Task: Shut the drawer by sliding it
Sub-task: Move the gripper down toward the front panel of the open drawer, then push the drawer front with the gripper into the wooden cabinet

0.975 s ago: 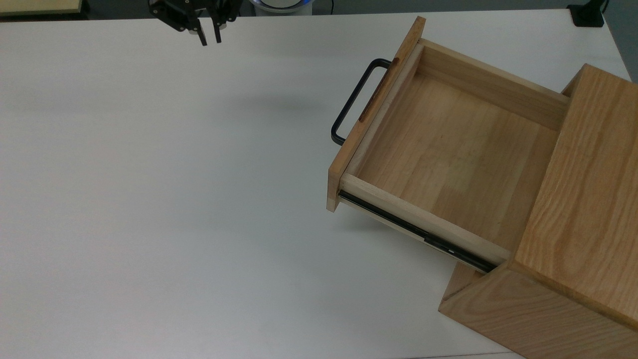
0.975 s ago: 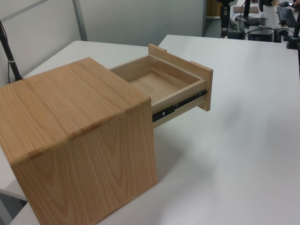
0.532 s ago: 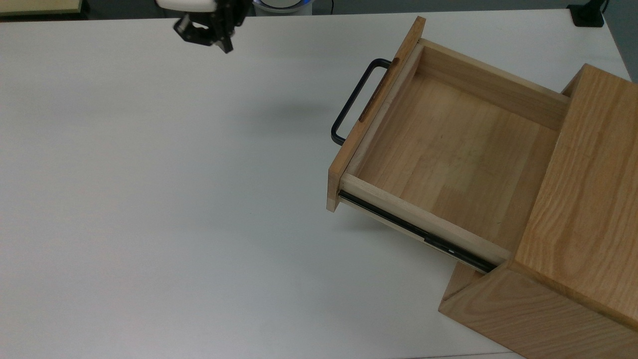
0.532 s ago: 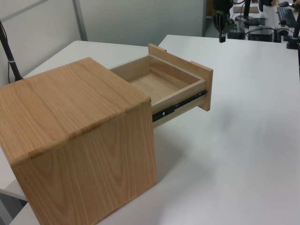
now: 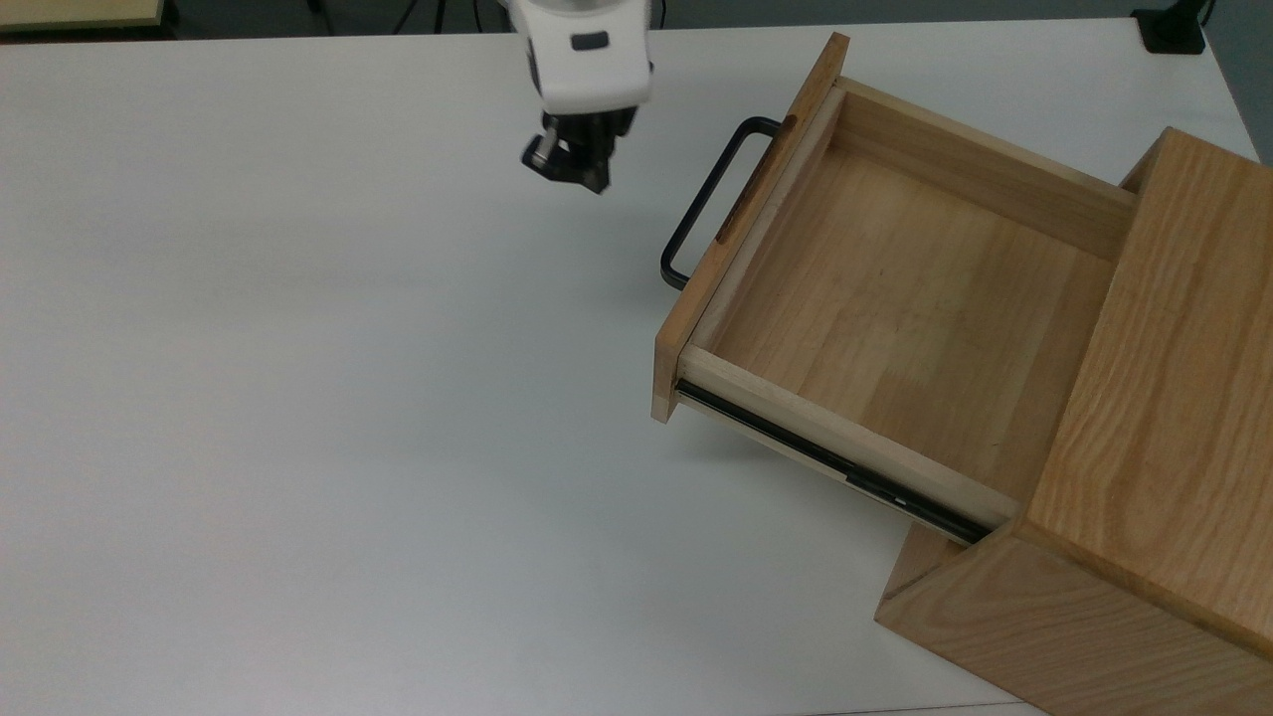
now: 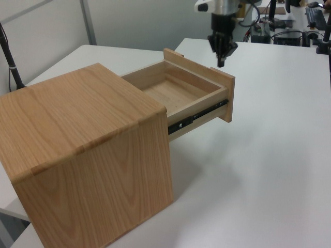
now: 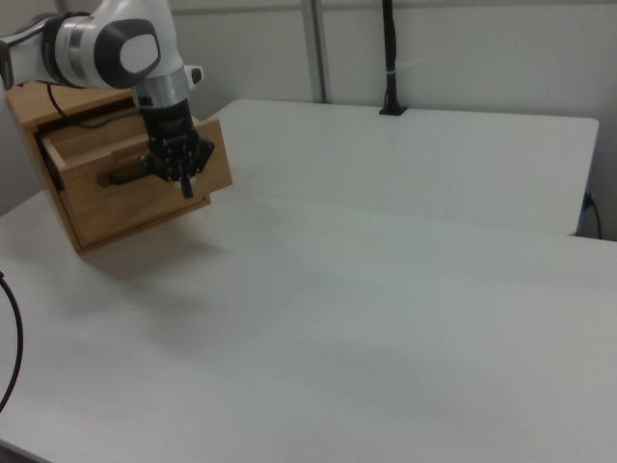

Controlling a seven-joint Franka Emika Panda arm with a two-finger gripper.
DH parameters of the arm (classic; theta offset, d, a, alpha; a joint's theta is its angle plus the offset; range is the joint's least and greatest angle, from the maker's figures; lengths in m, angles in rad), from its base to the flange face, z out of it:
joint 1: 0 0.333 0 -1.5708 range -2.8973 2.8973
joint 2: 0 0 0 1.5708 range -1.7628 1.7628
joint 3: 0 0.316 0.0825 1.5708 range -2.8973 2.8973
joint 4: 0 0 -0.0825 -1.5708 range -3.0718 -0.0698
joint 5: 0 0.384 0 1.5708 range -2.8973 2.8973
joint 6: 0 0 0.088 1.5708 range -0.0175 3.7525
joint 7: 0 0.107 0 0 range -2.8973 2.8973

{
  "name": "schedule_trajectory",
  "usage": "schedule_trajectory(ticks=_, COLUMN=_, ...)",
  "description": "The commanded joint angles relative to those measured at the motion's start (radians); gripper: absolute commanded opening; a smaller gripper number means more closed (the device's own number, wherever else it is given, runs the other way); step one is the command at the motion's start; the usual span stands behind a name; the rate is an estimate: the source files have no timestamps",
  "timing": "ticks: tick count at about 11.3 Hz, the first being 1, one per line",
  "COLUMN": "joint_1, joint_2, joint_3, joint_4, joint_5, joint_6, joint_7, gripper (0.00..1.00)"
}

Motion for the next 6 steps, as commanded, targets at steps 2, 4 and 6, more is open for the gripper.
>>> schedule_trajectory(ticks=2, joint_1=0.018, joint_2=0.079, joint_3=0.018, joint_4=0.118, joint_5=0.124, joint_6=0.024, joint_7=0.024, gripper=0.0)
schedule_trajectory(ticks=4, joint_1=0.014, joint_2=0.102, joint_3=0.084, joint_4=0.119, joint_5=0.124, joint_6=0.104, joint_7=0.063, gripper=0.0)
schedule_trajectory(ticks=6, joint_1=0.02, joint_2=0.123, joint_3=0.119, joint_4=0.119, joint_5=0.124, joint_6=0.153, joint_7=0.072, gripper=0.0)
